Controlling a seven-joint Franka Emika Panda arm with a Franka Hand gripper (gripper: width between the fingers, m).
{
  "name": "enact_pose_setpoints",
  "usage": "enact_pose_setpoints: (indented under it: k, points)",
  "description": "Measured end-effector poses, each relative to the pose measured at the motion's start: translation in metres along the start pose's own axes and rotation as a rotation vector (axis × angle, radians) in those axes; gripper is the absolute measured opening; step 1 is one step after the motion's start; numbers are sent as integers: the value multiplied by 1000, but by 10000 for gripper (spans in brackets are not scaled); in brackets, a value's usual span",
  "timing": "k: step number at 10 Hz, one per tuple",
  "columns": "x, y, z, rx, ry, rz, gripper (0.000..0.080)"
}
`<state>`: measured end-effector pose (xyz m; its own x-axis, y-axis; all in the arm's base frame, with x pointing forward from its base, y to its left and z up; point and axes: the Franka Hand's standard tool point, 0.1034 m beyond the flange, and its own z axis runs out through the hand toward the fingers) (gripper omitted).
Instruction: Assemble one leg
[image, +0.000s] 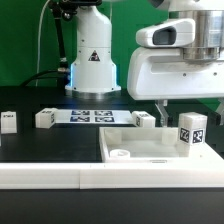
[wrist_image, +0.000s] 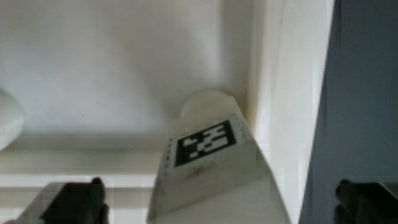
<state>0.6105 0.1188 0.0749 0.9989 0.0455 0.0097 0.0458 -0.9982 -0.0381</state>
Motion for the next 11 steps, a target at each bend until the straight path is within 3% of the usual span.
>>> enact_pose_setpoints:
  k: [2, 4, 5, 6, 9, 11]
  points:
    - [-1, 3, 1, 0, -7, -89, 649]
    - [-1, 2, 1, 0, -7, -77, 390]
    - [-1, 2, 1, 0, -7, -77, 390]
    - [-1, 2, 1, 0, -7, -77, 290]
    - [-1, 3, 1, 2, -9, -37, 290]
    - [1, 7, 1, 26, -19, 187, 290]
